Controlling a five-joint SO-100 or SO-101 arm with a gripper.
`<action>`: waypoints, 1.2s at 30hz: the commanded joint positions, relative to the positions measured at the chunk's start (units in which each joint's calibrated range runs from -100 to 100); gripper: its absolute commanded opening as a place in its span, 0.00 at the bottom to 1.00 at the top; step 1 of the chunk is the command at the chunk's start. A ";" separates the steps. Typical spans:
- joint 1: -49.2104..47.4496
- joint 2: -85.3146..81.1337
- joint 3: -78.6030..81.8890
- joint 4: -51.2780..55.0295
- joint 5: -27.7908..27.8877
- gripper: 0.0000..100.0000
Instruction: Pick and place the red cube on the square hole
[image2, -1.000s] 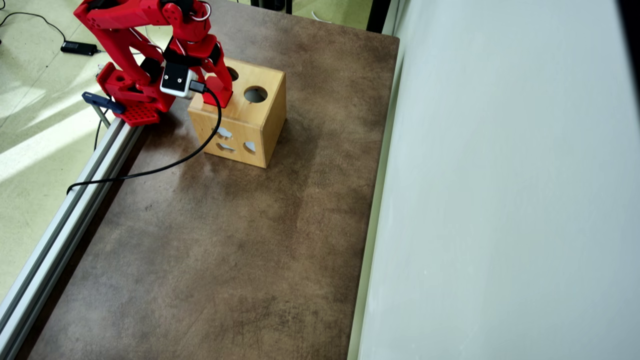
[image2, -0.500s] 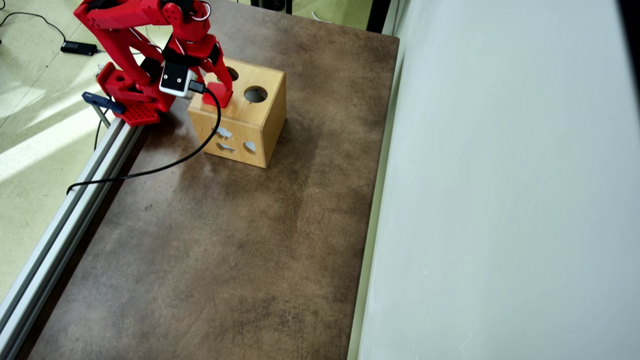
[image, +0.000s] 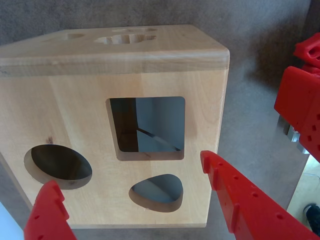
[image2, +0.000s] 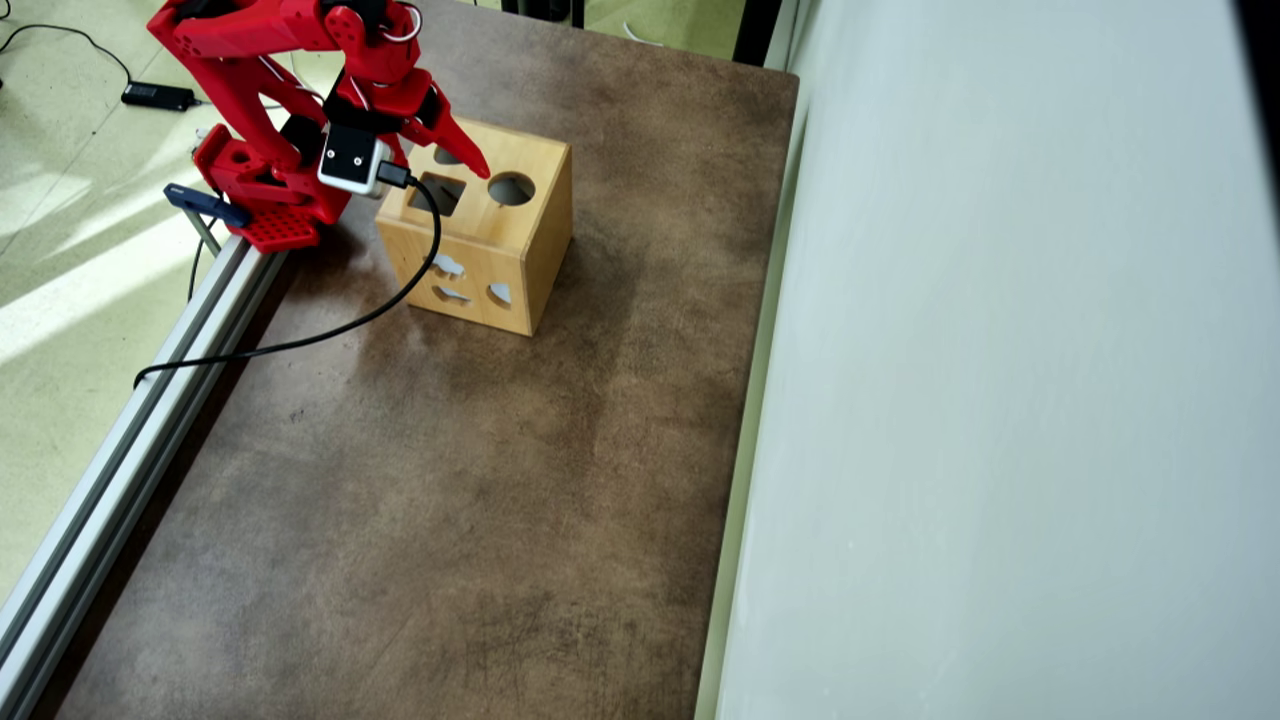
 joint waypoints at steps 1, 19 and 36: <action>0.23 -2.05 -1.38 -0.48 0.34 0.42; 0.23 -2.05 -1.11 -0.40 0.34 0.42; 0.23 -2.05 -0.49 -0.40 0.34 0.42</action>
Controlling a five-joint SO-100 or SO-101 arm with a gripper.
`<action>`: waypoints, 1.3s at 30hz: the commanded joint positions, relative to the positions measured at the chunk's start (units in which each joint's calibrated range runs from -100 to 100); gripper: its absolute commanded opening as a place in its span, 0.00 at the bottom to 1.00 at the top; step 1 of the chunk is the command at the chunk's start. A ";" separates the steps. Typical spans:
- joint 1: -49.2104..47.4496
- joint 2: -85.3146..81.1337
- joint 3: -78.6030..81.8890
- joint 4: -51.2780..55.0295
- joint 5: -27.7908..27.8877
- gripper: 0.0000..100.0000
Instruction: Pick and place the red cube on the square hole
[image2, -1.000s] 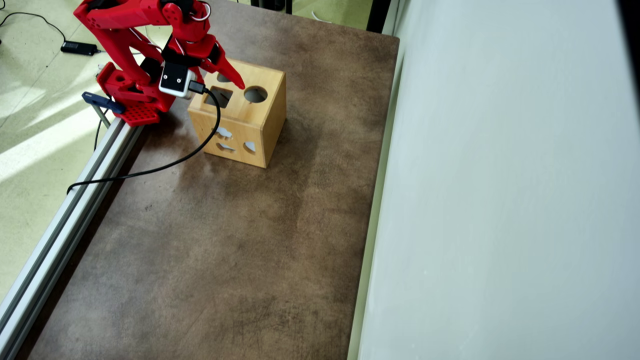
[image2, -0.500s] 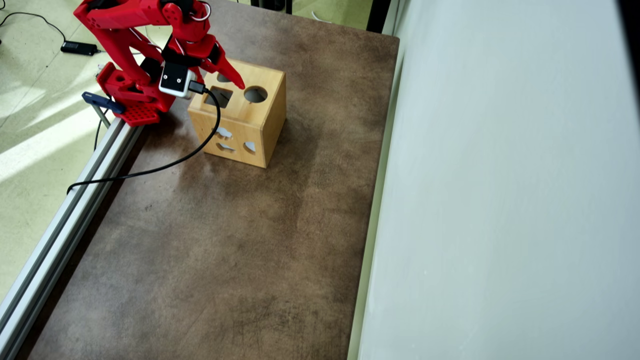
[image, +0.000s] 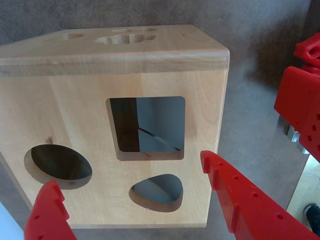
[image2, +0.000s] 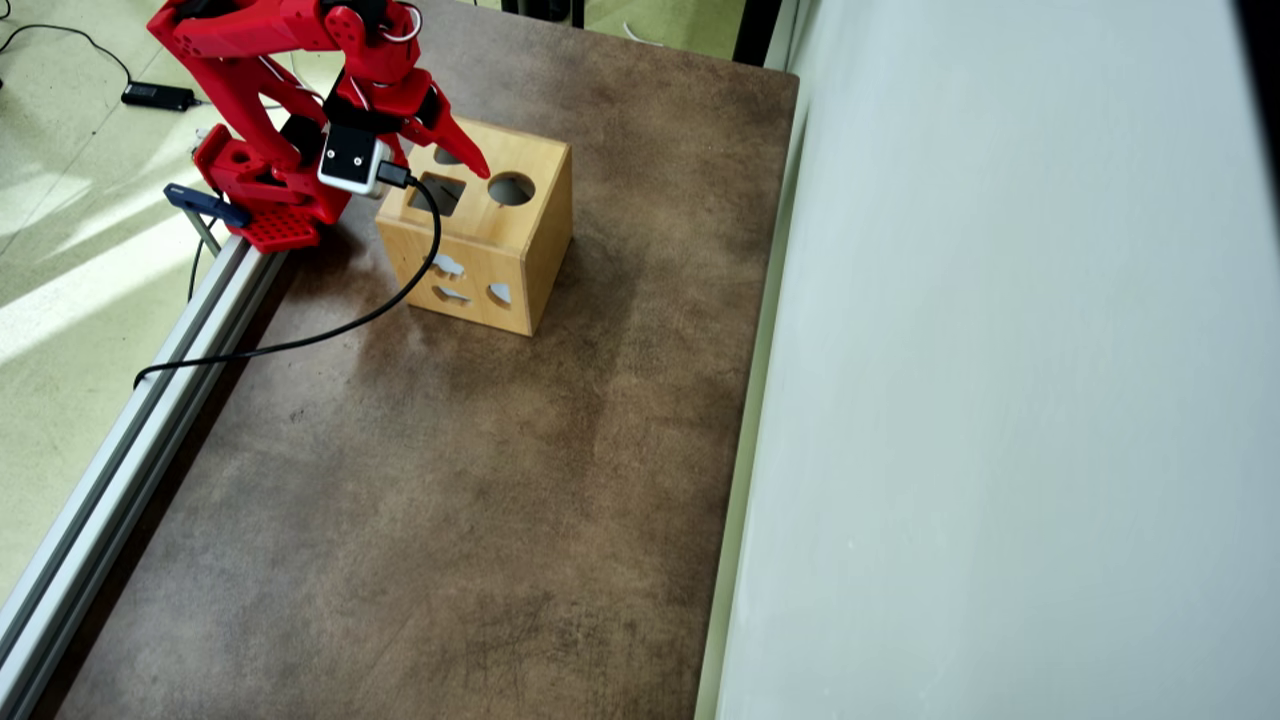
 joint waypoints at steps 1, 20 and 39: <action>0.15 -2.05 -0.49 -0.40 0.34 0.42; 0.15 -8.08 -0.49 -0.40 0.34 0.42; 0.15 -11.23 -0.31 -0.31 0.39 0.42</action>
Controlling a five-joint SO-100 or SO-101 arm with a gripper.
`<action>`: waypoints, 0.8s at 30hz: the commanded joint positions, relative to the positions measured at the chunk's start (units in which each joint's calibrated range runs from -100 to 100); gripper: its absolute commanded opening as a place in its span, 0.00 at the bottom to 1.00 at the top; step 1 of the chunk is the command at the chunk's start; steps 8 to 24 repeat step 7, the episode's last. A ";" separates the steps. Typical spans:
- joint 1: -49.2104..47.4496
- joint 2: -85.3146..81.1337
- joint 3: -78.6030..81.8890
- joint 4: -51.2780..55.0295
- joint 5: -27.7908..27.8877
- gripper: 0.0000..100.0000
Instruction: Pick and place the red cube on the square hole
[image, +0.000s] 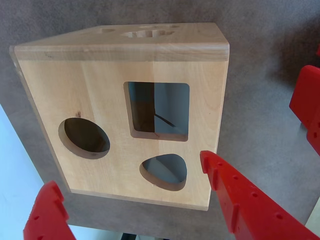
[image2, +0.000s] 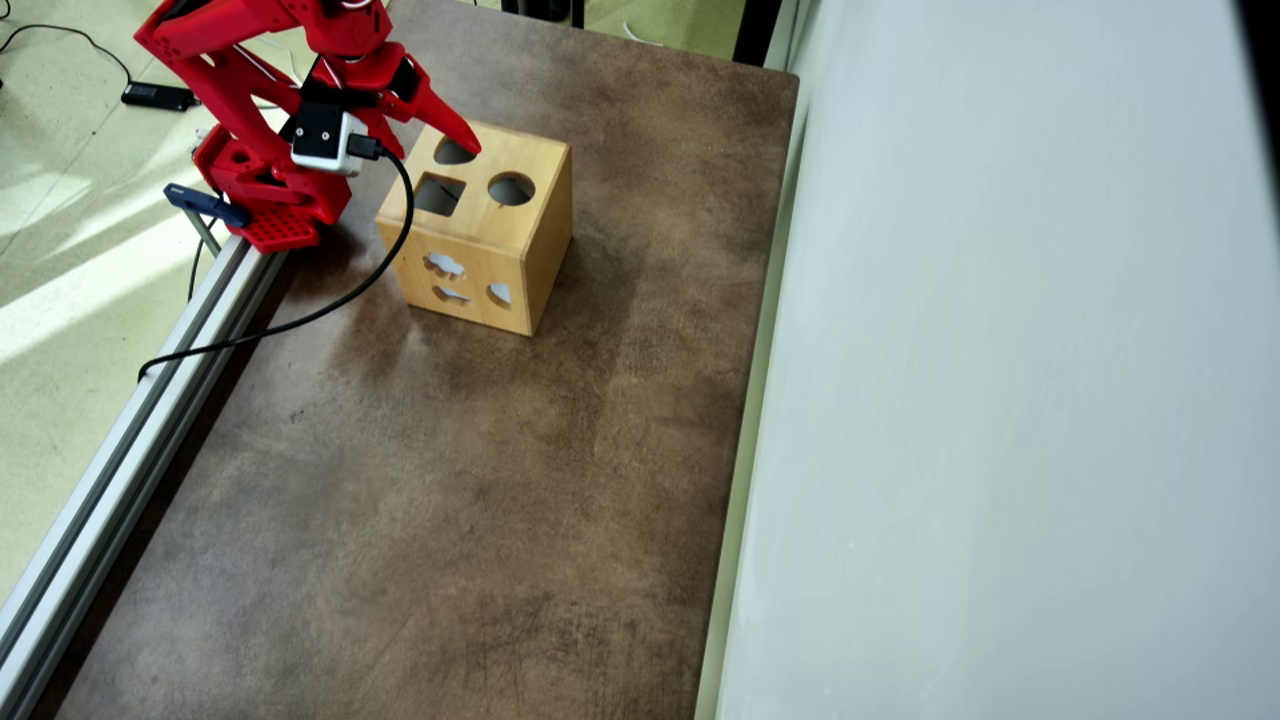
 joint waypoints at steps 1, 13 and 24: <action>0.15 -2.41 -0.40 -0.31 0.39 0.42; 0.15 -6.41 -0.40 -0.31 0.39 0.42; 0.15 -6.41 -0.40 -0.31 0.39 0.42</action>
